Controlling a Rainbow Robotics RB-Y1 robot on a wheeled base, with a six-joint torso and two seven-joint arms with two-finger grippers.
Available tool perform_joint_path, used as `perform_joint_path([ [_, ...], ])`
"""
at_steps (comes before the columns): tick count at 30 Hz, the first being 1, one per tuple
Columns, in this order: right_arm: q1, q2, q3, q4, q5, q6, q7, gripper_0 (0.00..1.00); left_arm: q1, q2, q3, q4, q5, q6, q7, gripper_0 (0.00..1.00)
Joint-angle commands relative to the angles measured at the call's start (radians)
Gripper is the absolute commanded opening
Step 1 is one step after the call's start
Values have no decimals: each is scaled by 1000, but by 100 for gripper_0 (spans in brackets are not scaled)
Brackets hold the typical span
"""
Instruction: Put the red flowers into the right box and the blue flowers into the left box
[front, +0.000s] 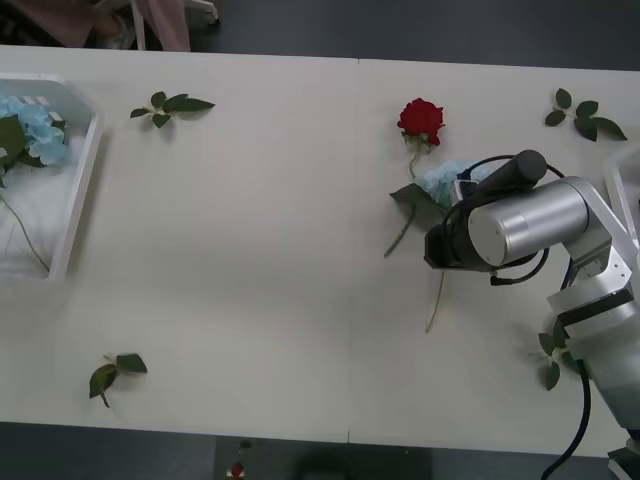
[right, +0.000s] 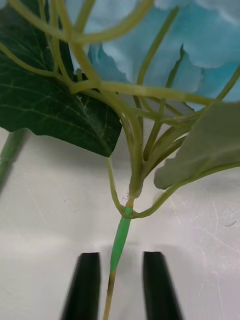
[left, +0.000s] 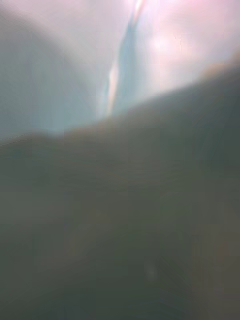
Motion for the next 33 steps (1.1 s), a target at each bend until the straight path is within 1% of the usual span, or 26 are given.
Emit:
perform_joint_path([
  [1,-18,7,-2,-16,9,-7,-41,0,-20,21,8,61,-35,-83,-57,1],
  [5,-18,2,-3,-36,10,-21,-38,0,-20,21,8,113,-50,-144,-69,4],
  [8,-16,-16,-3,-99,-2,-21,-24,0,-20,21,8,127,-60,-163,-77,6],
  [9,-16,-24,-5,-119,-19,-20,-21,0,-19,21,7,129,-63,-166,-79,11],
  [10,-18,-37,-3,-150,-48,-23,-16,0,-20,21,0,129,-69,-172,-79,23],
  [11,-16,-44,-5,-164,-62,-23,-13,0,-19,21,-3,129,-70,-176,-80,29],
  [12,-16,-56,-5,-199,-90,-23,-7,0,-19,21,-9,127,-74,-184,-82,41],
  [14,-18,-82,-8,-257,-148,-23,5,0,-19,21,-7,129,-74,-192,-83,54],
  [15,-18,-91,-14,-286,-182,-23,27,0,-19,21,-7,127,-70,-192,-85,58],
  [17,-18,-94,-20,-302,-198,-23,37,0,-20,21,-7,129,-69,-193,-86,60],
  [19,-18,-97,-75,-349,-313,-20,137,0,-19,21,-7,129,-57,-196,-89,64],
  [22,-18,-90,-137,-369,-430,-20,243,0,-19,21,-7,129,-41,-196,-94,65],
  [26,-18,-74,-224,-372,-674,-21,412,0,-19,21,0,127,28,-195,-103,68],
  [28,-19,-73,-233,-372,-705,-20,432,0,-19,21,5,127,42,-195,-105,69],
  [29,-24,-65,-264,-372,-810,-21,516,0,-19,21,33,116,118,-175,-109,76],
  [30,-27,-54,-275,-371,-844,-21,544,0,-20,21,42,107,144,-163,-109,82],
  [32,-27,-18,-305,-371,-922,-23,599,0,-20,21,50,72,210,-140,-105,100],
  [33,-27,-5,-315,-371,-947,-23,613,0,-19,21,50,60,230,-133,-102,100],
])
